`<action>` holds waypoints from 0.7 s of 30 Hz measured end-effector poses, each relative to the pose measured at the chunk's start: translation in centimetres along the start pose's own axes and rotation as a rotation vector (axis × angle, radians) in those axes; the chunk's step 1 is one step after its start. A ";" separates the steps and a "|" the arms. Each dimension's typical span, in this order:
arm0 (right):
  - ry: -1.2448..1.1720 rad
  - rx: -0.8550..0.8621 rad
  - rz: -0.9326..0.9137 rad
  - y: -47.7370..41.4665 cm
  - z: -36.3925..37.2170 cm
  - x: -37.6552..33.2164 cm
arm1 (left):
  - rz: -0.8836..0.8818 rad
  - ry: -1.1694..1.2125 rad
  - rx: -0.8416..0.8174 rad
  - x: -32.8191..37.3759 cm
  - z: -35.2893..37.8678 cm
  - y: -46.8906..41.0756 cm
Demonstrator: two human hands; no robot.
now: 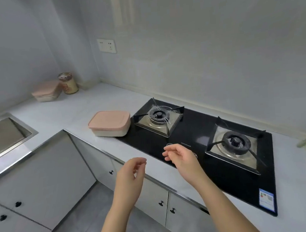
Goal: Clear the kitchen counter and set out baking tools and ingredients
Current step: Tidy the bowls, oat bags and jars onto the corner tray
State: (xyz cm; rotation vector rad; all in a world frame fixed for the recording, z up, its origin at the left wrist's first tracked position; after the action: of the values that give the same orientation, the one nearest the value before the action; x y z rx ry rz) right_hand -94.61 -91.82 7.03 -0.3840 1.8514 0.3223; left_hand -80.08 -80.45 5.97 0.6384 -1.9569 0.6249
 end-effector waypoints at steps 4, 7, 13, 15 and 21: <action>-0.011 -0.051 -0.007 -2.5 3.9 -0.8 | -0.044 0.016 0.038 -2.5 -2.3 -2.2; -0.003 -0.086 -0.004 -5.5 7.2 -1.0 | -0.061 0.004 0.059 -4.7 -3.7 -5.4; -0.017 -0.121 0.005 -14.3 14.6 -1.5 | -0.092 -0.009 0.100 -9.4 -7.2 -14.2; -0.030 -0.137 0.016 -18.0 17.6 -2.4 | -0.111 -0.026 0.117 -10.8 -9.2 -18.2; -0.030 -0.233 -0.046 -26.6 25.7 -6.9 | -0.117 -0.043 0.252 -13.4 -14.6 -26.9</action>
State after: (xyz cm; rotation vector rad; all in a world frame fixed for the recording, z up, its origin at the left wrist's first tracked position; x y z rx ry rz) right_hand -59.30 -104.88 5.07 -0.5774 1.7780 0.5117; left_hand -47.64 -88.23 4.42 0.9215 -1.8797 0.7971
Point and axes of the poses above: each hand's wrist, its own y-axis away from the middle knuckle, its own z-axis out of the palm, x = y × z, the point moved 5 cm from there along -y, towards the middle knuckle, and after that the axes turned 7 degrees about x, right-handed, at the moved point
